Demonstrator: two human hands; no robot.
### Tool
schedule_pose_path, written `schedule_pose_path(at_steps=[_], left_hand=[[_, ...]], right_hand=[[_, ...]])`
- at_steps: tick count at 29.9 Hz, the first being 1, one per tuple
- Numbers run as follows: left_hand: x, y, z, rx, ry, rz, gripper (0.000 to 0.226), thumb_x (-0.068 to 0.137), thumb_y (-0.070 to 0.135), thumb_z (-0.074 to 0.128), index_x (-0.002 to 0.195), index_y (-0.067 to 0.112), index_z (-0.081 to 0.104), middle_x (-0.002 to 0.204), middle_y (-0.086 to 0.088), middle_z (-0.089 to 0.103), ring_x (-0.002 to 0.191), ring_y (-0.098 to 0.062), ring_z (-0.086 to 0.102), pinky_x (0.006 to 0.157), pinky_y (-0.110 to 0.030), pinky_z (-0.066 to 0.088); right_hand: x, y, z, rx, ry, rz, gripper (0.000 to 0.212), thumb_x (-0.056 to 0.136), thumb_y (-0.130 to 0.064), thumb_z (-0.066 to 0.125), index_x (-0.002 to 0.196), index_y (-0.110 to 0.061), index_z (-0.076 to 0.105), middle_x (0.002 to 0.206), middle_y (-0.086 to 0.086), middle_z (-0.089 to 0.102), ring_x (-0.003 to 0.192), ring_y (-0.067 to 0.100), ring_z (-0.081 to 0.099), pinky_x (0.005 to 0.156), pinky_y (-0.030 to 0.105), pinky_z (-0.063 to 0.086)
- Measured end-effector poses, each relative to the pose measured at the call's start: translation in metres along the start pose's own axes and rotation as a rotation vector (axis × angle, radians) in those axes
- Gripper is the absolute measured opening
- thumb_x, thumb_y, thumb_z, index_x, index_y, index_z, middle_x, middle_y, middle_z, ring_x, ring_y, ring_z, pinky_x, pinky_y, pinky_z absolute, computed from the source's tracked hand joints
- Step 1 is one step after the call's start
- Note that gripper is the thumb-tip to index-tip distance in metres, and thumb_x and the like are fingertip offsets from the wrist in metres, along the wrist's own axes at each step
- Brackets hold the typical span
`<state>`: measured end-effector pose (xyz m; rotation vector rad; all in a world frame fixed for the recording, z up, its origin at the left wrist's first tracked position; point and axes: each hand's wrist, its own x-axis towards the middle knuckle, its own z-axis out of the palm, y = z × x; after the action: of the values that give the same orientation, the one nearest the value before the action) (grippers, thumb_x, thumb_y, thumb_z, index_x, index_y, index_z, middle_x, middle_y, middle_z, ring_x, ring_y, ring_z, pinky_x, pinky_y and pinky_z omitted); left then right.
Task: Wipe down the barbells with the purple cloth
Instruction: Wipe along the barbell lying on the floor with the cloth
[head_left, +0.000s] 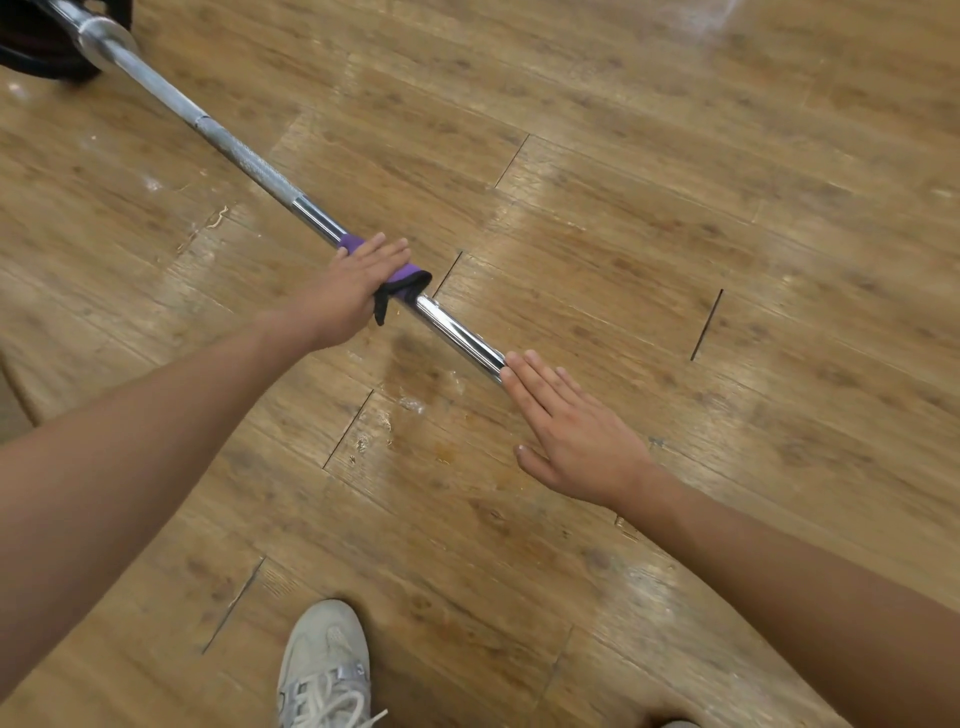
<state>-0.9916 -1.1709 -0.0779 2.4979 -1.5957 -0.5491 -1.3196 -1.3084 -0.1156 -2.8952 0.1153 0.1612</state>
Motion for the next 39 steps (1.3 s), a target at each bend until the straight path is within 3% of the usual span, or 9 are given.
schedule_pose_path(at_steps=[3,9,13,19,24,29,39], left_hand=[[0.016,-0.010,-0.013,0.027,-0.040,-0.071,0.072,0.094,-0.013,0.037,0.159,0.014,0.022,0.168,-0.001,0.016,0.156,-0.019,0.001,0.125,-0.049,0.002],[0.019,0.003,-0.003,0.069,-0.120,0.102,0.065,0.097,-0.006,0.039,0.157,0.018,0.031,0.165,0.000,0.026,0.155,-0.015,0.008,0.124,-0.044,0.003],[0.028,-0.006,-0.011,0.087,-0.108,0.006,0.059,0.097,-0.005,0.036,0.152,0.015,0.038,0.160,-0.006,0.035,0.155,-0.019,0.013,0.123,-0.049,0.007],[0.007,0.007,-0.001,0.042,-0.061,0.093,0.066,0.096,-0.009,0.038,0.158,0.013,0.027,0.165,-0.003,0.026,0.155,-0.017,0.007,0.124,-0.048,0.004],[0.012,0.002,-0.006,0.058,-0.026,0.000,0.067,0.098,-0.007,0.035,0.160,0.013,0.021,0.167,-0.003,0.020,0.156,-0.019,0.004,0.124,-0.050,0.005],[-0.007,0.019,0.017,0.013,-0.003,0.092,0.075,0.095,-0.012,0.039,0.161,0.015,0.017,0.169,0.003,0.008,0.154,-0.013,-0.005,0.123,-0.048,0.001],[0.017,0.020,0.004,-0.001,-0.018,0.014,0.069,0.098,-0.009,0.039,0.160,0.012,0.018,0.169,0.000,0.007,0.156,-0.022,-0.002,0.125,-0.053,0.005]], right_hand=[[0.000,0.003,-0.002,0.014,0.001,-0.001,0.079,0.101,-0.047,0.033,0.161,-0.011,-0.003,0.169,0.008,-0.008,0.155,0.020,-0.013,0.127,0.042,0.007],[0.001,0.006,-0.001,0.017,-0.008,-0.001,0.080,0.102,-0.049,0.035,0.161,-0.011,-0.004,0.169,0.008,-0.009,0.155,0.019,-0.015,0.127,0.041,0.007],[0.000,0.007,-0.001,0.030,0.004,-0.007,0.080,0.102,-0.048,0.035,0.161,-0.011,-0.003,0.169,0.008,-0.007,0.155,0.019,-0.013,0.127,0.042,0.008],[0.000,0.007,-0.001,0.021,-0.006,-0.022,0.080,0.102,-0.049,0.034,0.161,-0.010,-0.004,0.169,0.009,-0.009,0.155,0.020,-0.015,0.127,0.041,0.006],[0.000,0.009,-0.002,0.035,-0.014,-0.021,0.080,0.103,-0.046,0.038,0.161,-0.011,-0.005,0.169,0.008,-0.011,0.155,0.019,-0.016,0.127,0.041,0.005],[0.002,0.015,-0.001,0.014,-0.016,-0.020,0.083,0.102,-0.044,0.042,0.161,-0.012,-0.007,0.169,0.007,-0.011,0.155,0.019,-0.016,0.127,0.041,0.004],[0.005,0.028,-0.006,0.039,-0.039,-0.002,0.084,0.102,-0.046,0.044,0.161,-0.013,-0.006,0.169,0.006,-0.011,0.155,0.018,-0.016,0.127,0.040,0.003]])
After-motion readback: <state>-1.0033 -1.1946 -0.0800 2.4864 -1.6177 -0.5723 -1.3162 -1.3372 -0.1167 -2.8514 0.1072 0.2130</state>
